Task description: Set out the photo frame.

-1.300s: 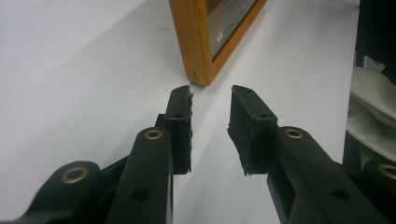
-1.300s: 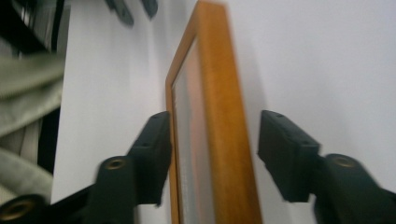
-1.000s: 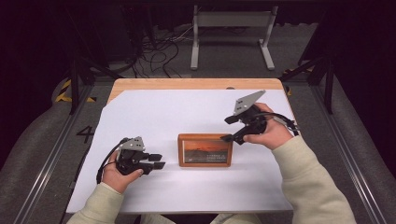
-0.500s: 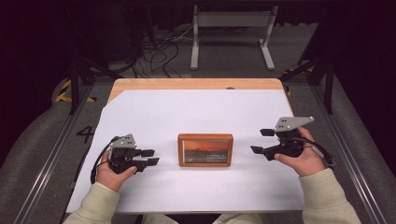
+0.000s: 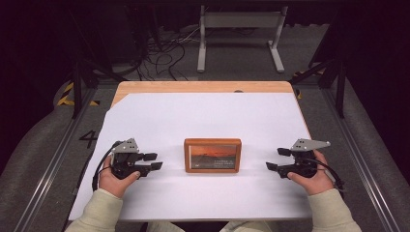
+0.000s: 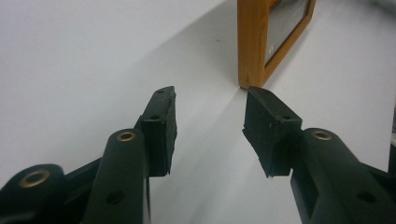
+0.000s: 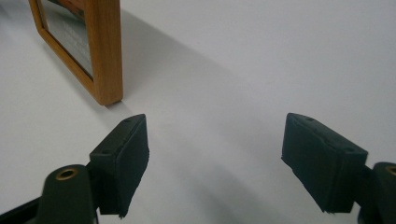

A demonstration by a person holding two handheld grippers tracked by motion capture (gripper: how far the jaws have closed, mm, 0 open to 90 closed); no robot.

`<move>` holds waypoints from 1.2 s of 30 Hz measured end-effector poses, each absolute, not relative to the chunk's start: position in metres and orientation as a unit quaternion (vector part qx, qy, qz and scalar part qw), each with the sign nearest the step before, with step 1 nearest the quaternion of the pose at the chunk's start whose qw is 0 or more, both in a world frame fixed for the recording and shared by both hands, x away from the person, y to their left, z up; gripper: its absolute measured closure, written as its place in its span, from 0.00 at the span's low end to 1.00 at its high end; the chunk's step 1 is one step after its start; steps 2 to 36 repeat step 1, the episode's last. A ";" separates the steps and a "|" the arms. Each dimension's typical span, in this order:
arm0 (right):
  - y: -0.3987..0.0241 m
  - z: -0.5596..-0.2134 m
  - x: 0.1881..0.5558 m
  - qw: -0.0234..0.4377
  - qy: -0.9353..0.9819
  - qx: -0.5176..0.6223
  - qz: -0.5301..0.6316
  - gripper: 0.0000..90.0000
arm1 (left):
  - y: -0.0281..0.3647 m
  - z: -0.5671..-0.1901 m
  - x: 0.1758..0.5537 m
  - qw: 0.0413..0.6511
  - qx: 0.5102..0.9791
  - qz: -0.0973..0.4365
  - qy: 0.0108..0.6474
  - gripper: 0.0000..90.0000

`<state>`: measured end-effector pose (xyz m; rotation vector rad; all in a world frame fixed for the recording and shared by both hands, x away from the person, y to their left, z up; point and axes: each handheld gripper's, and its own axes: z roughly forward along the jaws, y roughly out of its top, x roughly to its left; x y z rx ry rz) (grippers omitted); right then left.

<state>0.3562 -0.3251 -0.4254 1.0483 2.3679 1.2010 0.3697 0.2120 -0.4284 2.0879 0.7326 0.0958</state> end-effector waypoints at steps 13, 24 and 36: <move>-0.324 -0.426 0.357 0.144 0.821 0.362 0.417 0.26 | 0.212 -0.429 0.370 0.446 0.843 0.037 0.297 0.60; -0.324 -0.426 0.357 0.144 0.821 0.362 0.417 0.26 | 0.212 -0.429 0.370 0.446 0.843 0.037 0.297 0.60; -0.324 -0.426 0.357 0.144 0.821 0.362 0.417 0.26 | 0.212 -0.429 0.370 0.446 0.843 0.037 0.297 0.60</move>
